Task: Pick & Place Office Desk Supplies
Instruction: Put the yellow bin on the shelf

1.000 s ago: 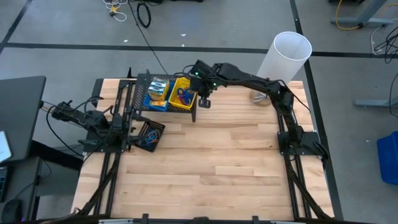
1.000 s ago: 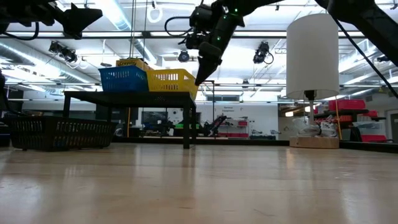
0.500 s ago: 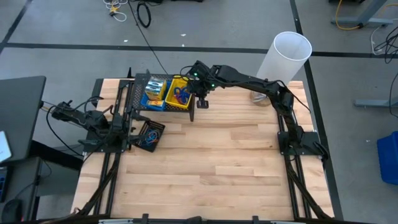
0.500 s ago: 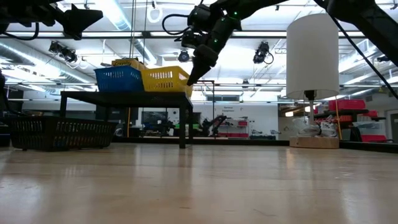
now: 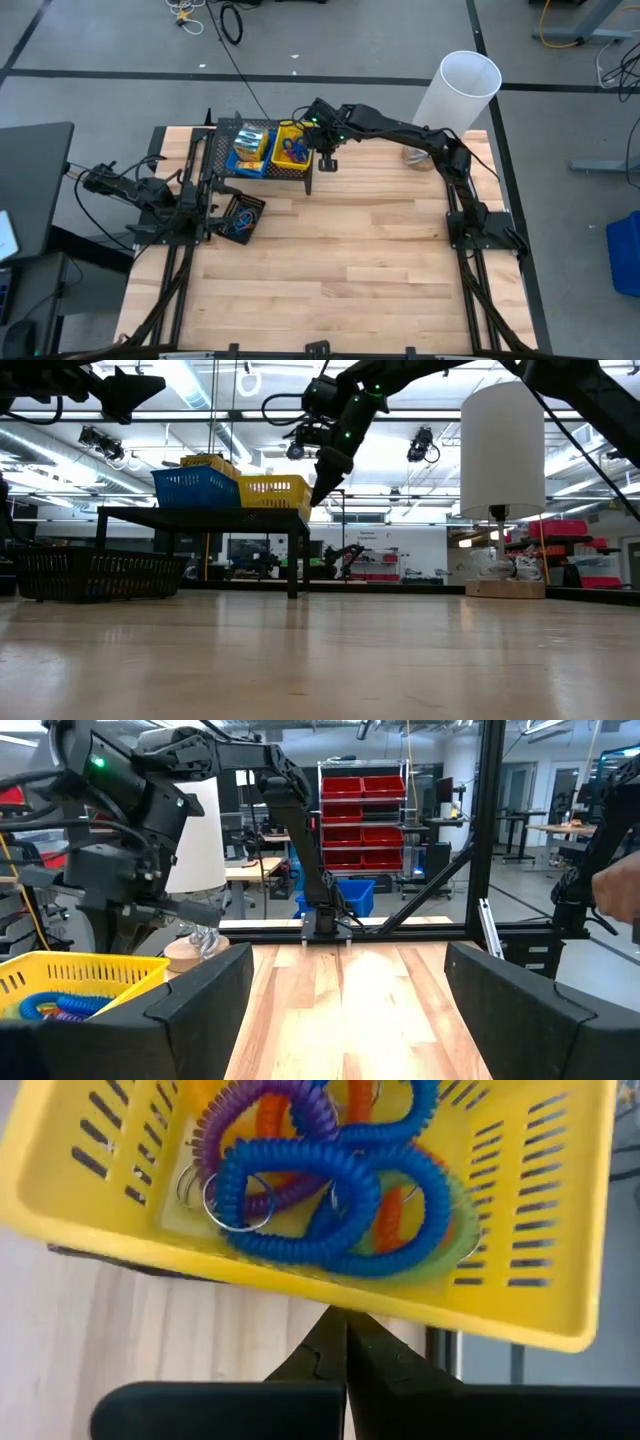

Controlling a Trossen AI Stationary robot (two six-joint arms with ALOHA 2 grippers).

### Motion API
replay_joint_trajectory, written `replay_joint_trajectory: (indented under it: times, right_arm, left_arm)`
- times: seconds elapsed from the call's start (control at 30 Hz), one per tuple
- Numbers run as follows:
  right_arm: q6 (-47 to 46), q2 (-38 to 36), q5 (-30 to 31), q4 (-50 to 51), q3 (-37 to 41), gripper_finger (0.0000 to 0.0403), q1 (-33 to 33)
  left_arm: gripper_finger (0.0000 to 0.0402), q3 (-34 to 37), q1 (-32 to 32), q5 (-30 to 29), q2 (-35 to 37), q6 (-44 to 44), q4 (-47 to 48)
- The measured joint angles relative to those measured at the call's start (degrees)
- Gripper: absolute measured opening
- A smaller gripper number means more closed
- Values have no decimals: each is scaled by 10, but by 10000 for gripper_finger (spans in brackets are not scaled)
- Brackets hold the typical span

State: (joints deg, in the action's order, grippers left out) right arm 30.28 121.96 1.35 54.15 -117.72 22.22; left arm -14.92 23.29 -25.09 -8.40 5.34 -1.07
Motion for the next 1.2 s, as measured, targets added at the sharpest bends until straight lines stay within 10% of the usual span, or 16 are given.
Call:
replay_joint_trajectory:
  times: [1.2]
  right_arm:
    - [116,33,0,-93,0,0,-1]
  left_arm:
    - [335,0,0,-6,0,-4,10]
